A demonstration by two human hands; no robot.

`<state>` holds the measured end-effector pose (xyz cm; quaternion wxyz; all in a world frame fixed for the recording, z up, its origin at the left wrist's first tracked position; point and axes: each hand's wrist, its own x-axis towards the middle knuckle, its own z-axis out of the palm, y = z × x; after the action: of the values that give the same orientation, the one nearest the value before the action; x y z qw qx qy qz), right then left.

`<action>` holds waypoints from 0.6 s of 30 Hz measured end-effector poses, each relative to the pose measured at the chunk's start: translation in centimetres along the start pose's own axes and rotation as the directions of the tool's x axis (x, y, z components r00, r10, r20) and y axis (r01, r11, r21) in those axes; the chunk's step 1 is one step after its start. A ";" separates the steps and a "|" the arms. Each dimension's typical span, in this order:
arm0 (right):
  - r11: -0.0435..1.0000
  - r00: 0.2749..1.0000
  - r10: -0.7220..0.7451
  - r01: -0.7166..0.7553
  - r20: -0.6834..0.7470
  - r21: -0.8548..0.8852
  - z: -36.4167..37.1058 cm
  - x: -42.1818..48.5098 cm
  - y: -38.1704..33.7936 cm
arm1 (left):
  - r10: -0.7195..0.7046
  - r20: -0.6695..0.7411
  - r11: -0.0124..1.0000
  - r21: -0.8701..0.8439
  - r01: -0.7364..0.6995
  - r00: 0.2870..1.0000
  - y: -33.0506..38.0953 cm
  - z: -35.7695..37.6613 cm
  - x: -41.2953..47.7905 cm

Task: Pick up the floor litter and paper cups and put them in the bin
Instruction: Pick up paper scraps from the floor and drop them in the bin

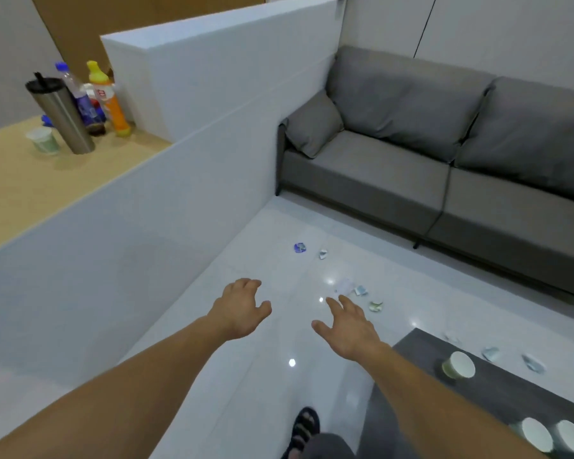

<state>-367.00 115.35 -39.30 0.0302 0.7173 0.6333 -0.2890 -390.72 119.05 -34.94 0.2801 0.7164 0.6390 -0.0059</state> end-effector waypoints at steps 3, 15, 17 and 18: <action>1.000 1.000 0.025 -0.026 0.016 0.012 -2.0 6.2 0.7 | 0.036 0.027 0.999 0.016 -0.036 0.999 1.6 -1.0 7.3; 1.000 0.999 0.022 -0.021 0.046 -0.009 -15.3 29.3 3.3 | 0.008 0.072 0.999 -0.040 -0.006 0.997 8.0 -7.8 32.3; 1.000 0.998 0.026 -0.026 0.064 0.003 -16.4 32.9 3.4 | 0.008 0.095 0.999 -0.036 -0.005 0.995 8.2 -8.4 36.2; 0.999 0.997 0.032 -0.032 0.071 0.006 -16.8 34.9 3.4 | 0.003 0.102 0.999 -0.044 0.001 0.995 8.2 -8.6 38.4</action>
<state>-356.47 152.64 -42.19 0.0547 0.7167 0.6193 -0.3159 -379.16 157.35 -38.49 0.3280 0.7092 0.6234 -0.0283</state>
